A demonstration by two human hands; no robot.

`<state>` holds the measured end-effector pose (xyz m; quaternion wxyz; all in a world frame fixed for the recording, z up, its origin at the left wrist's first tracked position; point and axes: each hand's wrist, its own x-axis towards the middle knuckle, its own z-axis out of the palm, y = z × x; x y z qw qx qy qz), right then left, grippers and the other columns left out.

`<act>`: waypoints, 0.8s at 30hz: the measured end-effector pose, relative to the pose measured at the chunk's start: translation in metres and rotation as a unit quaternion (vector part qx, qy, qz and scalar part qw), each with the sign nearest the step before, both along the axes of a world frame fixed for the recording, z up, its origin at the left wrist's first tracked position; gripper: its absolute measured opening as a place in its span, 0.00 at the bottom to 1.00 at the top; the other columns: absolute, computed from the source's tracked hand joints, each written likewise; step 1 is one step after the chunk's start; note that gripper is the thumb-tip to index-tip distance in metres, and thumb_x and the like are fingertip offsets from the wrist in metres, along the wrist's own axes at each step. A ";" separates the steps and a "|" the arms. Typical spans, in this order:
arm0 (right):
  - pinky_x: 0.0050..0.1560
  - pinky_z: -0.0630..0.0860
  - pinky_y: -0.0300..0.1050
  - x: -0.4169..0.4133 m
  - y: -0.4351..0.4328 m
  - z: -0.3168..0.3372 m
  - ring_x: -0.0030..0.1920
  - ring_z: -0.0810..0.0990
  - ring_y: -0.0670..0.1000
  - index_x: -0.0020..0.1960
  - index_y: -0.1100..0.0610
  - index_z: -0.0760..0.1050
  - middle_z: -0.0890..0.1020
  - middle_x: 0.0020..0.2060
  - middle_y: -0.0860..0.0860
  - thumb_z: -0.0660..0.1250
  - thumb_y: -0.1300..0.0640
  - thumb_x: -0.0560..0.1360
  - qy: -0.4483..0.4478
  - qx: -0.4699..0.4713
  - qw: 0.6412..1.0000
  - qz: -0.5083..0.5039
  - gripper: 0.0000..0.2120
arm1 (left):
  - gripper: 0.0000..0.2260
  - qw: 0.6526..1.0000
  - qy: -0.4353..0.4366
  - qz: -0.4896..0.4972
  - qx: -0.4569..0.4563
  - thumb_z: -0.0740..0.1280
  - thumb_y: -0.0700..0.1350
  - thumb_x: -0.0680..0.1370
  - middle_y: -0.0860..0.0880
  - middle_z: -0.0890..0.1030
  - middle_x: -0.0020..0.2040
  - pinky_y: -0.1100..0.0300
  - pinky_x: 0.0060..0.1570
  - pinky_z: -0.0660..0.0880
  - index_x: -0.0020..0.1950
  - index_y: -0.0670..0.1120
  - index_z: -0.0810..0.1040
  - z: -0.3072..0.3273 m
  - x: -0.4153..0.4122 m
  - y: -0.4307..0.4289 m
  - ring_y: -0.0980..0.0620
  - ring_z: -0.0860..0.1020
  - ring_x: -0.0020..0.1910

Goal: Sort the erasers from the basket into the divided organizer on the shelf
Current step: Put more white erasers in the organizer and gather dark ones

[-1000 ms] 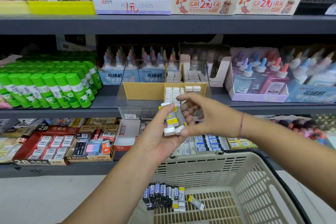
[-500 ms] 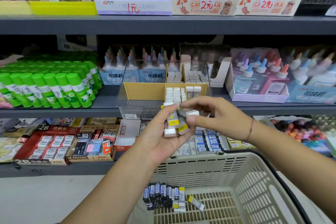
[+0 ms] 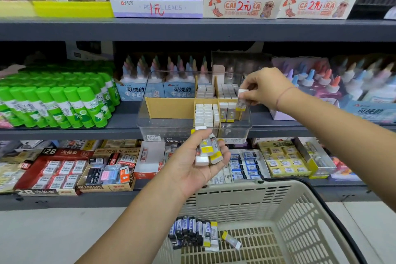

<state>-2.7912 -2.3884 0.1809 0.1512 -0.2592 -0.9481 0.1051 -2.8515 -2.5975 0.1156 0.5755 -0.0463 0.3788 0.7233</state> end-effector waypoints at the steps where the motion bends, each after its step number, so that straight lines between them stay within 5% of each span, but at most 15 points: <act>1: 0.42 0.74 0.38 -0.004 0.001 -0.001 0.37 0.80 0.49 0.42 0.57 0.81 0.83 0.35 0.52 0.72 0.55 0.72 -0.022 0.025 0.999 -0.002 0.05 | 0.09 1.000 0.001 0.000 0.000 0.70 0.42 0.72 0.38 0.81 0.42 0.50 0.39 0.81 0.48 0.37 0.78 0.001 0.000 0.000 0.45 0.80 0.39; 5: 0.45 0.71 0.44 -0.018 -0.001 -0.006 0.47 0.78 0.56 0.48 0.56 0.80 0.82 0.47 0.55 0.70 0.52 0.73 -0.095 0.119 0.988 -0.010 0.08 | 0.09 1.000 0.005 0.007 -0.001 0.70 0.42 0.73 0.38 0.81 0.42 0.51 0.37 0.82 0.48 0.37 0.78 0.002 0.000 0.001 0.44 0.79 0.39; 10: 0.43 0.67 0.44 -0.026 -0.008 -0.013 0.52 0.78 0.59 0.52 0.55 0.78 0.81 0.50 0.56 0.66 0.51 0.76 -0.152 0.198 0.968 -0.014 0.09 | 0.09 1.000 0.009 0.009 -0.005 0.70 0.41 0.73 0.38 0.81 0.42 0.51 0.38 0.81 0.49 0.37 0.78 0.004 -0.001 -0.001 0.44 0.79 0.40; 13: 0.52 0.68 0.48 -0.023 -0.005 -0.023 0.55 0.76 0.57 0.55 0.53 0.77 0.78 0.54 0.54 0.66 0.49 0.76 -0.198 0.226 0.953 -0.025 0.11 | 0.08 1.000 0.009 0.008 -0.001 0.70 0.42 0.74 0.38 0.81 0.42 0.51 0.38 0.81 0.48 0.37 0.78 0.004 -0.001 -0.003 0.44 0.79 0.40; 16: 0.60 0.65 0.51 -0.022 -0.003 -0.032 0.58 0.74 0.57 0.55 0.51 0.78 0.76 0.56 0.53 0.67 0.47 0.75 -0.192 0.234 0.952 -0.047 0.12 | 0.09 1.000 0.010 0.008 0.002 0.70 0.42 0.74 0.37 0.81 0.43 0.51 0.38 0.82 0.48 0.37 0.78 0.005 -0.002 -0.004 0.44 0.80 0.40; 24: 0.58 0.67 0.51 -0.020 -0.007 -0.038 0.58 0.72 0.57 0.55 0.49 0.79 0.74 0.55 0.54 0.68 0.44 0.73 -0.170 0.218 0.958 -0.078 0.14 | 0.11 1.000 0.011 0.008 0.002 0.71 0.42 0.73 0.37 0.81 0.44 0.52 0.37 0.82 0.51 0.37 0.78 0.003 -0.002 -0.004 0.44 0.80 0.40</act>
